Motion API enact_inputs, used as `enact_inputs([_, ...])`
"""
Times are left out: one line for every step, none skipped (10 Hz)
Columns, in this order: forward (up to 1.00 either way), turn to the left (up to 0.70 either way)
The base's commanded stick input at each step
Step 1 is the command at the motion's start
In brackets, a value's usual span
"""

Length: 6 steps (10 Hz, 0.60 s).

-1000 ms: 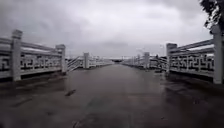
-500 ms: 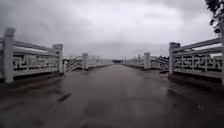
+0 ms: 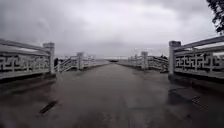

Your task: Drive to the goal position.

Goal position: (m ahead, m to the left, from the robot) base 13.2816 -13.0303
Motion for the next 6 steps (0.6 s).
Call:
enact_inputs([0.69,0.01])
enact_inputs([0.69,0.01])
enact_inputs([0.69,0.01])
enact_inputs([0.69,0.01])
enact_inputs([0.69,0.01])
enact_inputs([0.69,0.01])
